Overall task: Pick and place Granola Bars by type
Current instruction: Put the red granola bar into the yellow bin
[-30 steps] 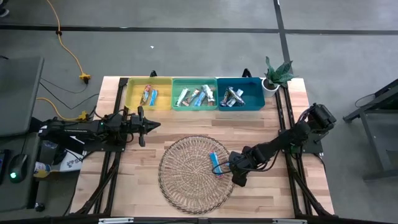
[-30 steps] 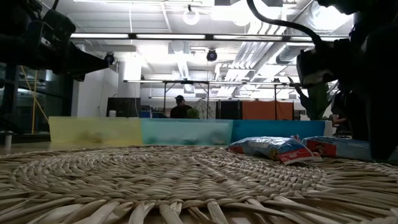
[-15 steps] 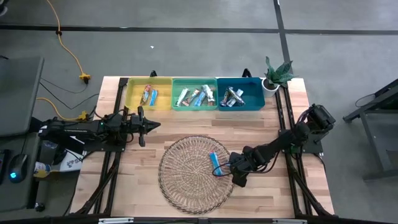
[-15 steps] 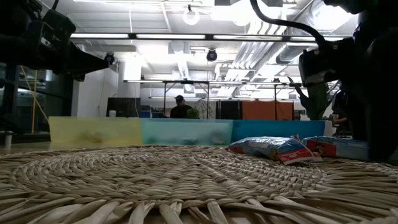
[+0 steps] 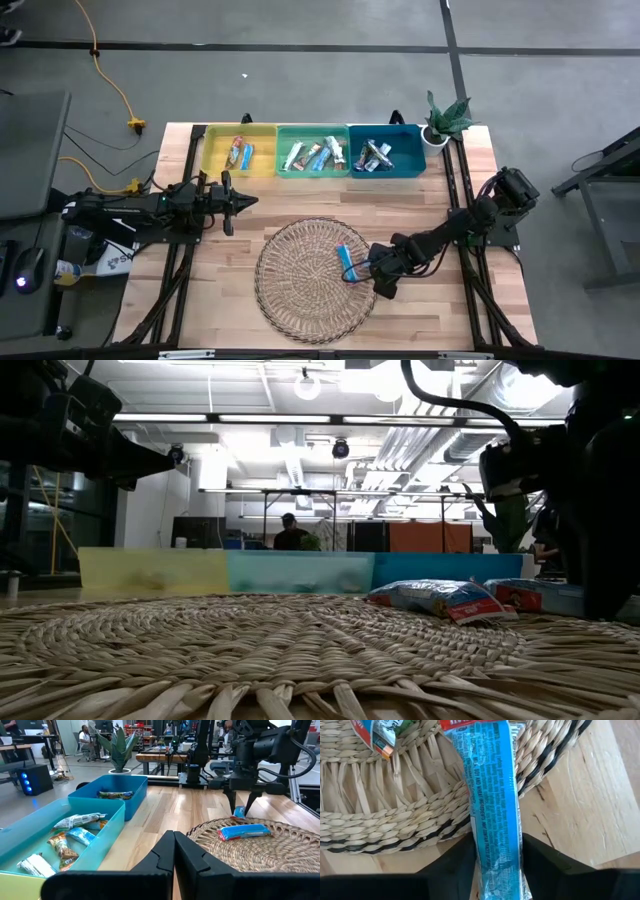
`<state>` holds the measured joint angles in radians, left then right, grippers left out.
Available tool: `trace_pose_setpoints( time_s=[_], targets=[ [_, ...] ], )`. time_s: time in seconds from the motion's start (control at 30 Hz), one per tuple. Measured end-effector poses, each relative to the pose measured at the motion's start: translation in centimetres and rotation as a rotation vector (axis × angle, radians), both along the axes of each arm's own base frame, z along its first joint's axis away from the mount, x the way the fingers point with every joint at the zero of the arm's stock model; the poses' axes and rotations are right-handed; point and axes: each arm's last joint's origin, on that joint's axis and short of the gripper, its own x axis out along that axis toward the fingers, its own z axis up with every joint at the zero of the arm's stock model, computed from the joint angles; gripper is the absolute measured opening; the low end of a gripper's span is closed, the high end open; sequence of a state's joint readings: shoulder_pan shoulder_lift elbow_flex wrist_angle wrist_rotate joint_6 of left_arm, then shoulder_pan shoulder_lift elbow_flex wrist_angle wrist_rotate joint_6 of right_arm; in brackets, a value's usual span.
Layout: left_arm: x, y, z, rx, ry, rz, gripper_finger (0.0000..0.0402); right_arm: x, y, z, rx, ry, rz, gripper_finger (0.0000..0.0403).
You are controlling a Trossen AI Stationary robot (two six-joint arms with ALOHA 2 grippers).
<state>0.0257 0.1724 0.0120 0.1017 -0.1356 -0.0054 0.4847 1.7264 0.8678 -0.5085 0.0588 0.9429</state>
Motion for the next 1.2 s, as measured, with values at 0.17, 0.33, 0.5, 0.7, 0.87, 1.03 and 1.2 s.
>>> trace_pose_setpoints(
  time_s=[0.17, 0.33, 0.5, 0.7, 0.87, 1.03, 1.2],
  targets=[
    [0.0, 0.0, 0.0, 0.0, 0.0, 0.0, 0.0, 0.0, 0.0, 0.0, 0.003, 0.004, 0.001, 0.0117],
    [0.0, 0.0, 0.0, 0.0, 0.0, 0.0, 0.0, 0.0, 0.0, 0.3, 0.015, -0.006, -0.028, 0.0099],
    [0.0, 0.0, 0.0, 0.0, 0.0, 0.0, 0.0, 0.1, -0.5, 1.7, 0.044, -0.067, -0.063, 0.0092],
    [0.0, 0.0, 0.0, 0.0, 0.001, 0.0, 0.0, 1.5, -1.5, 5.0, 0.128, -0.3, -0.089, 0.0091],
    [0.0, 0.0, 0.0, 0.0, 0.0, 0.0, 0.0, 3.3, -2.7, 7.8, 0.207, -0.564, -0.079, 0.0091],
    [0.0, 0.0, 0.0, 0.0, 0.0, 0.0, 0.0, 5.6, -4.0, 10.8, 0.316, -0.898, -0.035, 0.0091],
    [0.0, 0.0, 0.0, 0.0, 0.0, 0.0, 0.0, 6.8, -5.7, 13.5, 0.425, -1.159, 0.002, 0.0091]
  ],
)
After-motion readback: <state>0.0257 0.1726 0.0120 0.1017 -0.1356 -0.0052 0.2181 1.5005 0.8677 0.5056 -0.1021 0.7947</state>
